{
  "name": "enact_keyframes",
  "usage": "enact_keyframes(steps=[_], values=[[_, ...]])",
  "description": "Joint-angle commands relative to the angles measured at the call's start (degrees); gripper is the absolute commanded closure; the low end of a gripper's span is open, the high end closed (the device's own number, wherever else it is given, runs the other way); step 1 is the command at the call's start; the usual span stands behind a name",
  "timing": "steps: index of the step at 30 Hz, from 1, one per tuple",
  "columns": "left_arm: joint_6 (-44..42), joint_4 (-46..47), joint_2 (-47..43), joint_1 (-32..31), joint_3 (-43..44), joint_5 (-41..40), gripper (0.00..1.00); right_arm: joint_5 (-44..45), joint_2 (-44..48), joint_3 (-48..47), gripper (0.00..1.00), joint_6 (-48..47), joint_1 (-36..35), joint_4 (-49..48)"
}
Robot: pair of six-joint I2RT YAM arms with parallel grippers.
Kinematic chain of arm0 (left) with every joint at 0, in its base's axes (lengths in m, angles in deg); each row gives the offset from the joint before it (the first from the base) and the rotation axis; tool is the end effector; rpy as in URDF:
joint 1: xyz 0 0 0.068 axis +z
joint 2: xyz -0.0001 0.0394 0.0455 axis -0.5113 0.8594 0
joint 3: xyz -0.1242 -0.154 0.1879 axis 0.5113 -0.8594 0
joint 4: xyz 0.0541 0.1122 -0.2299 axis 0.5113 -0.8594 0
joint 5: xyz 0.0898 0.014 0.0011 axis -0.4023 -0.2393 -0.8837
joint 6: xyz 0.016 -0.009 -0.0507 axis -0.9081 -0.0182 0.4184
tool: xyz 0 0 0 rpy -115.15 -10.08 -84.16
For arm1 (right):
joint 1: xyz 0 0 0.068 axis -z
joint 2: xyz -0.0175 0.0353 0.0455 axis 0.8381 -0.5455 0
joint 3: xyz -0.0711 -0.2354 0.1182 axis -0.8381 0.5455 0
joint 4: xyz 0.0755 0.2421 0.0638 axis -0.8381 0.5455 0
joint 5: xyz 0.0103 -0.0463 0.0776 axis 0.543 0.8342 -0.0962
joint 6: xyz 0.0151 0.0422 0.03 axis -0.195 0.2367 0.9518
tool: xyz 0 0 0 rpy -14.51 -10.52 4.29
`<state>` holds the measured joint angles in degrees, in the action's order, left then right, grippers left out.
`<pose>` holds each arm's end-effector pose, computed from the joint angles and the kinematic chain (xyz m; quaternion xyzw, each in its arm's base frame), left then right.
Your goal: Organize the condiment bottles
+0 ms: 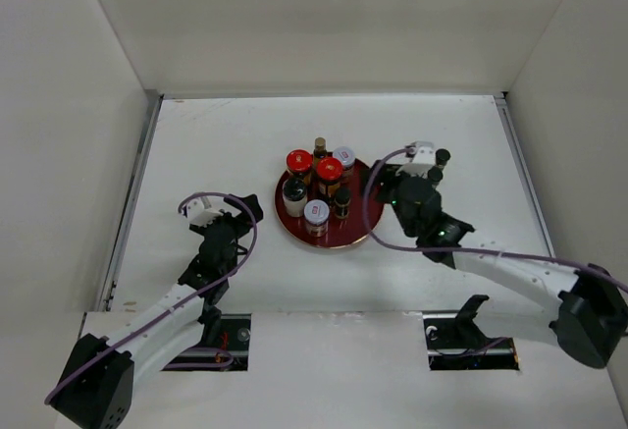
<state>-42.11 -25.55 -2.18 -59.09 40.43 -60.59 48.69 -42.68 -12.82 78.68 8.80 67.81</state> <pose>0.1514 -0.0591 0.1758 -0.2946 0.7010 -0.1869 0.6220 0.1952 0.1898 0.2704 0.0072 0.7727 0.1782 0.6092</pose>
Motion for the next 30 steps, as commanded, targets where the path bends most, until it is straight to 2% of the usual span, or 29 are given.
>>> enact_keyframes(steps=[1, 6, 11, 15, 20, 27, 29, 30], values=[[1.0, 2.4, 0.0, 0.4, -0.2, 0.8, 0.04, -1.3, 5.8, 4.2, 0.19, 4.3, 7.4, -0.8], [1.1, 2.8, 0.3, 0.5, -0.3, 1.5, 0.04, 4.3, 8.9, 6.7, 0.16, 7.3, 18.2, 5.4], [1.1, 2.9, 0.3, 0.4, -0.3, 1.9, 0.04, 6.5, 5.5, 6.0, 0.14, 5.9, 24.8, 7.9], [1.1, 2.6, 0.5, 0.3, -0.2, 2.4, 0.04, 4.0, 0.3, 3.8, 0.14, 4.2, 28.9, 7.6], [1.1, 2.8, 1.3, 0.3, 0.0, 2.6, 0.04, -2.6, -4.4, 2.3, 0.17, 3.0, 31.4, 3.9], [1.2, 3.0, 1.9, 0.4, 0.2, 3.0, 0.04, -3.0, -8.6, 0.9, 0.28, 3.5, 33.2, 1.5], [1.4, 3.4, 2.4, 0.3, 0.2, 3.0, 0.04, -2.9, -9.8, 0.8, 0.32, 3.1, 33.2, -0.8], [1.4, 3.7, 2.9, 0.3, 0.3, 3.0, 0.04, -3.2, -10.7, 0.8, 0.37, 3.0, 33.2, -2.3]])
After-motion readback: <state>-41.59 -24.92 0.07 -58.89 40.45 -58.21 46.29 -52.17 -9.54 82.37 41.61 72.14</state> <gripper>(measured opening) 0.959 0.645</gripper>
